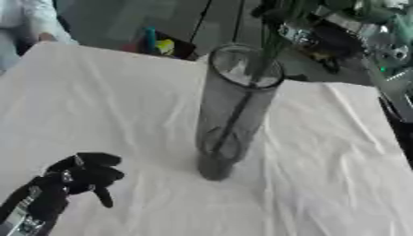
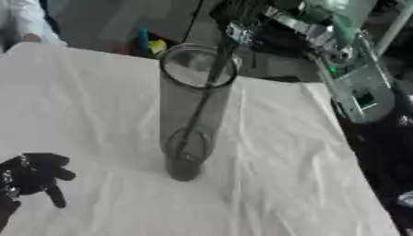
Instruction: Arrange flowers into the vase.
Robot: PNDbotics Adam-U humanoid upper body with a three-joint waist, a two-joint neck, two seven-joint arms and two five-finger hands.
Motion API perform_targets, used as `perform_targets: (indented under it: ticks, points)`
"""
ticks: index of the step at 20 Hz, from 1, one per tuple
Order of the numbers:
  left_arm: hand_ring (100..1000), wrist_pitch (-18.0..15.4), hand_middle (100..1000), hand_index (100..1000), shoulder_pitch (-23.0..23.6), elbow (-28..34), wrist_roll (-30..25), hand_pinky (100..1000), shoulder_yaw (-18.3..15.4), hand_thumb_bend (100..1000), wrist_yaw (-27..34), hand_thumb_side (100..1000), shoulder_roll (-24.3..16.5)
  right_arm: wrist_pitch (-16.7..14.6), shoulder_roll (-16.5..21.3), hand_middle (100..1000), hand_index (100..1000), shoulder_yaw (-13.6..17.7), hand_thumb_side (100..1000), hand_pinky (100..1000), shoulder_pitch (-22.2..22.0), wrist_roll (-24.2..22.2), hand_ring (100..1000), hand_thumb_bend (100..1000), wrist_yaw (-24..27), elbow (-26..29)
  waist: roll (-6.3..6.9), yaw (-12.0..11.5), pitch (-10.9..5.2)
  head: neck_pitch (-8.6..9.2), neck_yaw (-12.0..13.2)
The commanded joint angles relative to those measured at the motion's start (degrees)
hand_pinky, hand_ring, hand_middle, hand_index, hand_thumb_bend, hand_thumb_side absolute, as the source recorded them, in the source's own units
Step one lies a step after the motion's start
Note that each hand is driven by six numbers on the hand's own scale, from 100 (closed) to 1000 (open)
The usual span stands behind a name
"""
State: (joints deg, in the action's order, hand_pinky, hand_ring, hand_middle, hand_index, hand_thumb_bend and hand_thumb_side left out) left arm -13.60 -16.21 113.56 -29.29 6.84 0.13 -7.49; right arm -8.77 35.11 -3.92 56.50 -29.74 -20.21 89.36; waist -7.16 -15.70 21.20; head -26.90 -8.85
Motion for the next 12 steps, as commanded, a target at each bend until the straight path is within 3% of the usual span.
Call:
perform_targets:
  ticks: [1, 12]
  points:
    - [748, 0.0, 786, 726, -0.2, 1.0, -0.4, 493, 0.0, 100, -0.2, 1000, -0.2, -0.5, 2.0, 809, 882, 0.4, 1000, 763, 1.6, 0.2, 1000, 100, 0.9, 0.0, 0.48, 0.1, -0.67, 0.58, -0.1]
    - [750, 0.2, 788, 726, -0.2, 1.0, -1.1, 493, 0.1, 100, -0.3, 1000, -0.3, -3.1, 2.4, 863, 930, 0.0, 1000, 816, 2.4, -1.4, 1000, 100, 2.4, -0.3, 0.35, 0.1, -0.69, 0.69, -0.1]
